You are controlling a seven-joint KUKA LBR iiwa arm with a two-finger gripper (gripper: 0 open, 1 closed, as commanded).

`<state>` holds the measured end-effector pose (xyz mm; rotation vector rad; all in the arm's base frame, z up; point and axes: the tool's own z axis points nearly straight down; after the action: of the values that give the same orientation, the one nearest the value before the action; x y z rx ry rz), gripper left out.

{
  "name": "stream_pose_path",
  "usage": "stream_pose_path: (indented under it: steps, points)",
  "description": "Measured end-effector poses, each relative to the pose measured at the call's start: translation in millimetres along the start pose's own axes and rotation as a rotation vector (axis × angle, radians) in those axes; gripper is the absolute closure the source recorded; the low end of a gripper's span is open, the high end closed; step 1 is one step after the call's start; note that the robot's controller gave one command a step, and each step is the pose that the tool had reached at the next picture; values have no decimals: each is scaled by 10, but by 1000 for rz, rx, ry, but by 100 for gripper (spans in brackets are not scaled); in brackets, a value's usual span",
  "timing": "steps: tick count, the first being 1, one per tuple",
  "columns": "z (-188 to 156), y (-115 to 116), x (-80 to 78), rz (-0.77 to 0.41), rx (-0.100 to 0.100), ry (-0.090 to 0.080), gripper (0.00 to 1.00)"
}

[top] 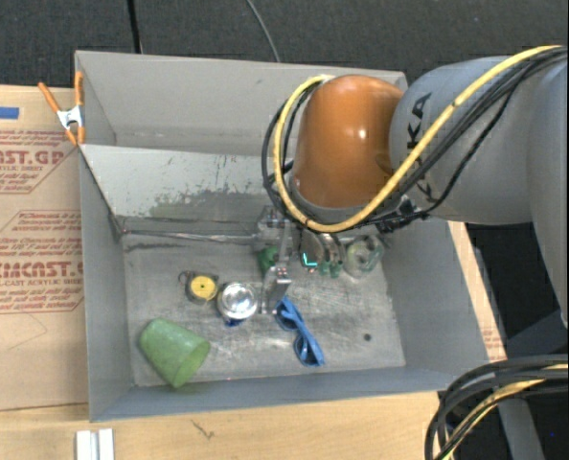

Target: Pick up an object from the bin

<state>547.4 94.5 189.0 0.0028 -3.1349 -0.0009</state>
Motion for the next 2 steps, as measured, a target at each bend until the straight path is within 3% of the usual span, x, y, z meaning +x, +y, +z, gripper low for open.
stream_pose_path:
  steps: [1,2]
  points:
    - [1143,-151,76,-298,0,-17,0]
    - [61,1151,-302,-399,-3,-18,0]
